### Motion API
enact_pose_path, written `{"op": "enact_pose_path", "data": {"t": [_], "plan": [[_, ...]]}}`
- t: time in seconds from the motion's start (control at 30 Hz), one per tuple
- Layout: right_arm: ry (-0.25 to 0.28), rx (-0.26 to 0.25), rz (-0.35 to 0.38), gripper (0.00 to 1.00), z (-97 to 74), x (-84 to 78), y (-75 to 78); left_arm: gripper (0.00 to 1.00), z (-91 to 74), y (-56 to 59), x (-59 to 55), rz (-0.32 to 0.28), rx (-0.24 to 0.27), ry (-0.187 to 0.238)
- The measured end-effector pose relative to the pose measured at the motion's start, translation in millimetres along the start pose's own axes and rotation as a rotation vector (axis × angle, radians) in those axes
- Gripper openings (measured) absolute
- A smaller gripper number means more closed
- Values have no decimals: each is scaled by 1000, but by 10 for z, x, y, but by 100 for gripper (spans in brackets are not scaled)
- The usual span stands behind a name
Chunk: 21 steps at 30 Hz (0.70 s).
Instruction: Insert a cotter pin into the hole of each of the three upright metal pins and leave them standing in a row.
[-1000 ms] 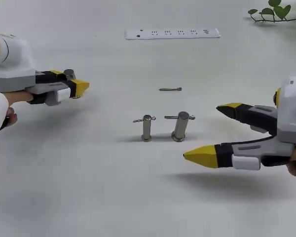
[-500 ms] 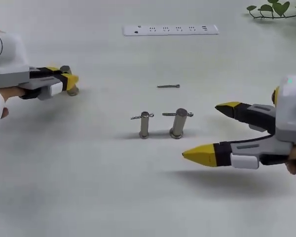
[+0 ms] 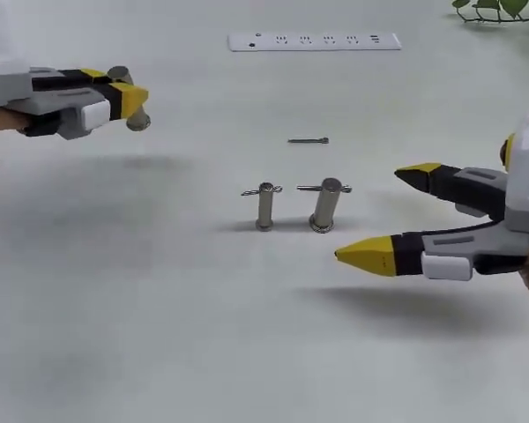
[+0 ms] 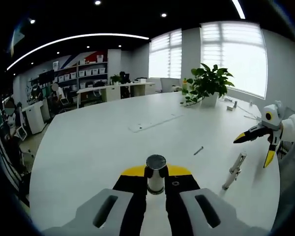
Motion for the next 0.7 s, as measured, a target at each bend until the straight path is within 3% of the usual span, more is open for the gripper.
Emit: {"op": "enact_pose_path", "data": {"t": [0.17,0.43,0.7], "plan": [[6,6,-17,92,-1,27,-18,10,-131,293,0,36,-50,-23],[16,32,-40,92,-26,76,-93,10,-269,683,-82,30,-96,-29],[16,48,-59,92,-80,86,-145,10,-347,868,-114,18,-114,-23]]}}
Point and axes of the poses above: the centre of the closed fingertips' face, and the gripper's own axes: z roughly forward along the fingers, y roughly to its right, x roughly out of its top, the point moved 7 cm from there along -z, roughly backward along the fingers, and after that the axes turned 3 degrees about -z, right-handed, at the moved point
